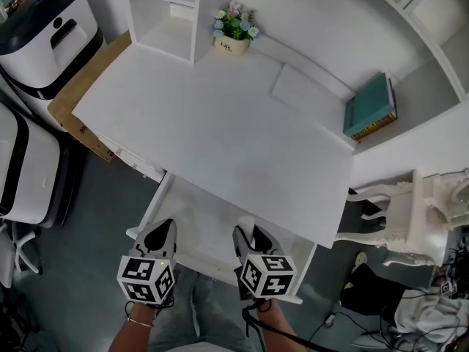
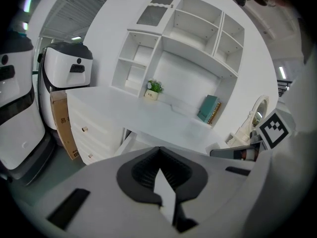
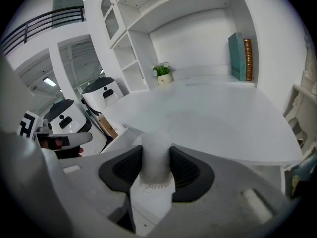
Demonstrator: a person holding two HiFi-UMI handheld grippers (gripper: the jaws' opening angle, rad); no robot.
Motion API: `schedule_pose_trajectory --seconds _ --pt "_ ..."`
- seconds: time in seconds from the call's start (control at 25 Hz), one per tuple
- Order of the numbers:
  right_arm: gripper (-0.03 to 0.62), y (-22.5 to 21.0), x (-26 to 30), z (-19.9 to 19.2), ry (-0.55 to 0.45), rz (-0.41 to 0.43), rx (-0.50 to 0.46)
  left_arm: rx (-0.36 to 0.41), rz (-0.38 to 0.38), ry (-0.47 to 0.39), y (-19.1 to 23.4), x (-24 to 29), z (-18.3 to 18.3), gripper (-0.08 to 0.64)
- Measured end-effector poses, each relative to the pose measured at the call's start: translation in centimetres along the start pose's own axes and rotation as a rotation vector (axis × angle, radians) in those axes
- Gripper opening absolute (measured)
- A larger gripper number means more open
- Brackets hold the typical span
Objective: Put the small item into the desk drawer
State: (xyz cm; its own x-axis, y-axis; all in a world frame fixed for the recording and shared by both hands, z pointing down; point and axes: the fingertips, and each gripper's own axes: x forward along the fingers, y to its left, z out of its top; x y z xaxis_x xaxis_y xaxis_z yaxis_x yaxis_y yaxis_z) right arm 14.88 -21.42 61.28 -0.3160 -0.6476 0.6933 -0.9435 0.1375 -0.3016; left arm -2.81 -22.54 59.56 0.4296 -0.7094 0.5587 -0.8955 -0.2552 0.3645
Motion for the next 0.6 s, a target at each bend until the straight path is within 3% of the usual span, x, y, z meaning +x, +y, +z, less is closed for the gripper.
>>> schedule_pose_trajectory --seconds 0.6 --pt "0.172 1.1 7.4 -3.0 0.144 0.021 -0.118 -0.082 0.107 -0.047 4.8 -3.0 0.3 -0.002"
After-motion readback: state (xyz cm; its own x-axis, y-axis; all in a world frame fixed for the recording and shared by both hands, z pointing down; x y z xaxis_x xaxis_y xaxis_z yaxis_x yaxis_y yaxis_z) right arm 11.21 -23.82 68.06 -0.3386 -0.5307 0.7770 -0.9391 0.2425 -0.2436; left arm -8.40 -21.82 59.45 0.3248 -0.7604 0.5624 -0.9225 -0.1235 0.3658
